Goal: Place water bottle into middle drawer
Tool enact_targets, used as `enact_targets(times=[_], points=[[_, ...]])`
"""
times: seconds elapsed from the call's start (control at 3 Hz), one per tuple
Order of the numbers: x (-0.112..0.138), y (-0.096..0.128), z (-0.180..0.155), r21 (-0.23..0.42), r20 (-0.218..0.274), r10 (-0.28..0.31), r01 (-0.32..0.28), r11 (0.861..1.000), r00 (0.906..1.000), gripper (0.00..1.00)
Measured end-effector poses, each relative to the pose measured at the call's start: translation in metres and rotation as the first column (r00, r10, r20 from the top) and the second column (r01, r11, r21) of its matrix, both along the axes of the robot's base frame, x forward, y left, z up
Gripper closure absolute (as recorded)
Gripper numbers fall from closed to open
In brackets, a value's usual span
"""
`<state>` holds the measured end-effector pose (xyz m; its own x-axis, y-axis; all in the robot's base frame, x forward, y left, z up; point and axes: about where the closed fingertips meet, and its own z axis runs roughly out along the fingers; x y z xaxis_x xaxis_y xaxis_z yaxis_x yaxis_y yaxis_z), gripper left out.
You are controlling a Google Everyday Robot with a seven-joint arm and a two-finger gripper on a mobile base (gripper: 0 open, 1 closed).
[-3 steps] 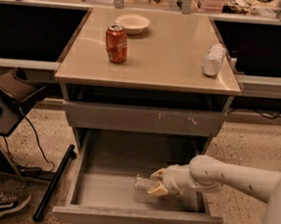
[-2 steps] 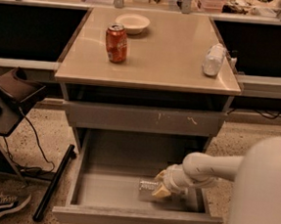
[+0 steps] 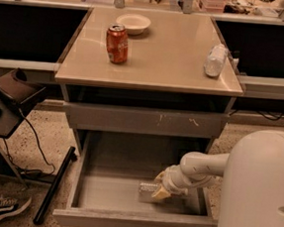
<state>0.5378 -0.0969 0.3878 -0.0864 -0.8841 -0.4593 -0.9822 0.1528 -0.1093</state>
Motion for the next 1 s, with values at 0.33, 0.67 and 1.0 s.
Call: enact_targets(times=[0.33, 0.67, 1.0], points=[[0.0000, 0.0000, 0.0000, 0.000, 0.000, 0.000, 0.000, 1.000, 1.0000, 0.34], [0.0000, 0.0000, 0.0000, 0.000, 0.000, 0.000, 0.000, 1.000, 1.0000, 0.11], [0.0000, 0.0000, 0.0000, 0.000, 0.000, 0.000, 0.000, 1.000, 1.0000, 0.00]])
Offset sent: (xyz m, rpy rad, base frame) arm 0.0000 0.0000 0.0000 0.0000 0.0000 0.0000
